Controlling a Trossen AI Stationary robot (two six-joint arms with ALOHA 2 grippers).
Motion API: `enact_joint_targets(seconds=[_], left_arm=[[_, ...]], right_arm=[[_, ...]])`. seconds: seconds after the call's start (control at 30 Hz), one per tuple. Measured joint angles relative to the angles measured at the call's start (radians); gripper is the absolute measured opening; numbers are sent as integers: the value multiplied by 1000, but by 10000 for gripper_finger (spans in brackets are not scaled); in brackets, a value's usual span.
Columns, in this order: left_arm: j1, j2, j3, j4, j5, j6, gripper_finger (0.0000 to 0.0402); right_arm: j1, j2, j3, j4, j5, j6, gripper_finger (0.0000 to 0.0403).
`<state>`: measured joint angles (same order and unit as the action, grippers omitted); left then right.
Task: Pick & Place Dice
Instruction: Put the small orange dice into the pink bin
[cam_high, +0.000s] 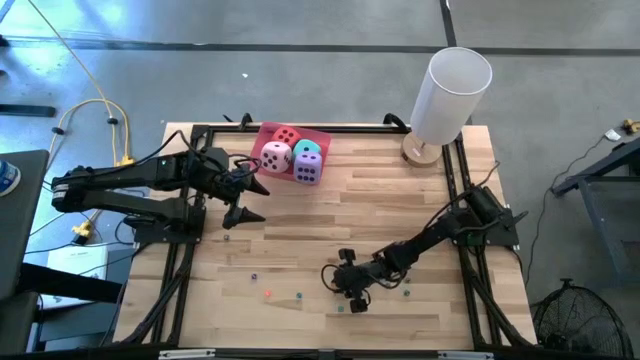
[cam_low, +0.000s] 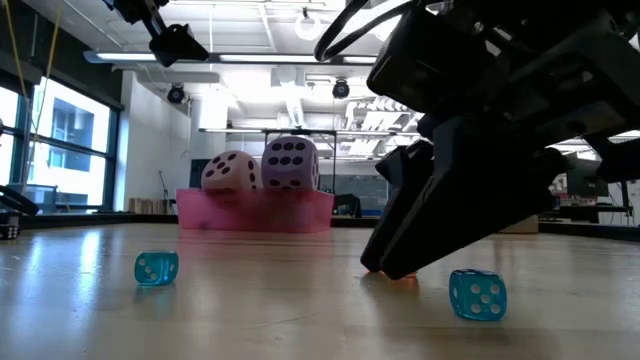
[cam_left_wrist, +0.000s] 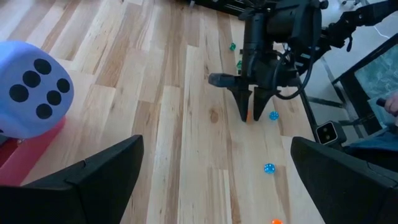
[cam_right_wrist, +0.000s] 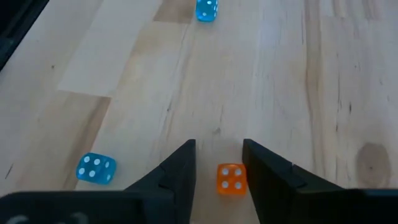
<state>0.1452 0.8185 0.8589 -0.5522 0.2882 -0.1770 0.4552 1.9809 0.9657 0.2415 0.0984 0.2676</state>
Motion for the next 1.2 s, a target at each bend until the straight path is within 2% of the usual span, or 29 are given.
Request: enact_joint_targets(seconds=[0.33, 0.7, 1.2], left_arm=[[0, 0, 0, 0, 8, 1, 397], [0, 0, 0, 0, 8, 1, 397], [0, 0, 0, -5, 8, 14, 397]], right_arm=[[-1, 0, 0, -26, -15, 20, 39], [3, -26, 0, -56, -9, -10, 39], [-7, -173, -2, -294, 112, -41, 39]])
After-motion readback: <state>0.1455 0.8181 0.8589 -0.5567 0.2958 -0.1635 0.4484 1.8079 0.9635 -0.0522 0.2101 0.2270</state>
